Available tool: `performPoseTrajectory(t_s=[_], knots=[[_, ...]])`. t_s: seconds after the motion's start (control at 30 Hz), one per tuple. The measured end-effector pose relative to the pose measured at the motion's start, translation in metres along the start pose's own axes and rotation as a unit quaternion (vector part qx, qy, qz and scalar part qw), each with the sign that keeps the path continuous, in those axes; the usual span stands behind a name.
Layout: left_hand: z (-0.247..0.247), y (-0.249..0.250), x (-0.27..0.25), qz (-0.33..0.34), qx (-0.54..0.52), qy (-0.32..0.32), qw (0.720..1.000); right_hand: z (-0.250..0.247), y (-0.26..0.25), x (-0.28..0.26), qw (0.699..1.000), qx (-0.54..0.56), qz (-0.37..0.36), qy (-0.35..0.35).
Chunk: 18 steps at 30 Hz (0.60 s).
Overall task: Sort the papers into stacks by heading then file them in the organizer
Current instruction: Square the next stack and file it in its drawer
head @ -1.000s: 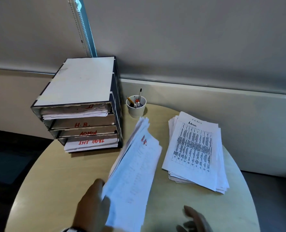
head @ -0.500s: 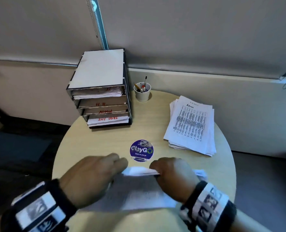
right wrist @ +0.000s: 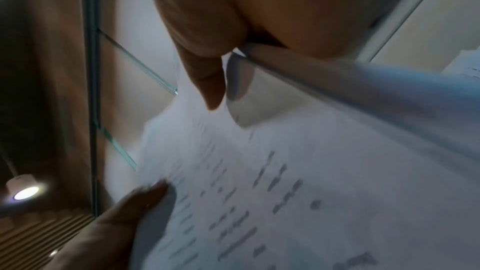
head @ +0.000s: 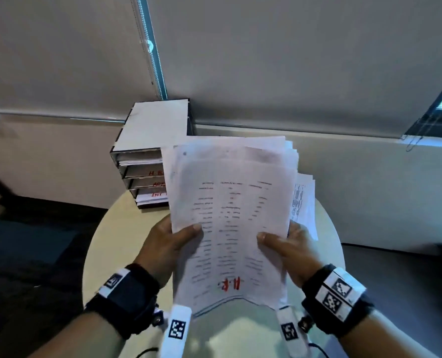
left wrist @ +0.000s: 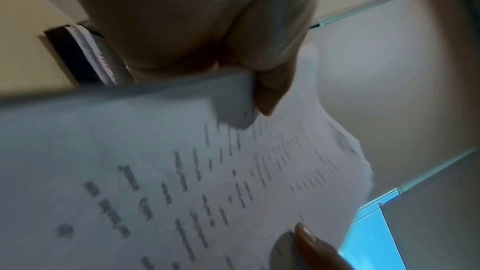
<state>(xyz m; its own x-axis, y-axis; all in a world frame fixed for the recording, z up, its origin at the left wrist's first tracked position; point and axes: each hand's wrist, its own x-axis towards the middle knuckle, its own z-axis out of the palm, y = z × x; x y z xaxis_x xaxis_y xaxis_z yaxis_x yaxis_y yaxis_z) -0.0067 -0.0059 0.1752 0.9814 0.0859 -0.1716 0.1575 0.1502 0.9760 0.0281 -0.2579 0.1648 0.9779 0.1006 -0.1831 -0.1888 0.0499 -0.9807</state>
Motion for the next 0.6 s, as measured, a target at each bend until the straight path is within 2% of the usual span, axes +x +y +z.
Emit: performPoseTrajectory(t_s=[0.13,0.23,0.37,0.47,0.6], knots=[[0.004,-0.001,0.004,0.097,0.079,0.052,0.991,0.022,0.003,-0.010,0.993,-0.036,-0.071,0.088],[-0.005,-0.009,0.005,0.133,0.093,0.042,0.986,0.039,0.010,-0.014,0.988,-0.030,-0.092,0.122],[-0.035,-0.028,0.006,0.113,0.089,-0.012,0.990,0.048,0.028,-0.020,0.992,0.009,-0.079,0.096],[-0.052,-0.039,0.005,0.078,0.104,-0.026,0.991,0.055,0.045,-0.023,0.996,0.005,-0.057,0.073],[-0.057,-0.042,0.009,0.079,0.160,-0.055,0.982,0.070,0.057,-0.021,0.992,0.007,-0.056,0.111]])
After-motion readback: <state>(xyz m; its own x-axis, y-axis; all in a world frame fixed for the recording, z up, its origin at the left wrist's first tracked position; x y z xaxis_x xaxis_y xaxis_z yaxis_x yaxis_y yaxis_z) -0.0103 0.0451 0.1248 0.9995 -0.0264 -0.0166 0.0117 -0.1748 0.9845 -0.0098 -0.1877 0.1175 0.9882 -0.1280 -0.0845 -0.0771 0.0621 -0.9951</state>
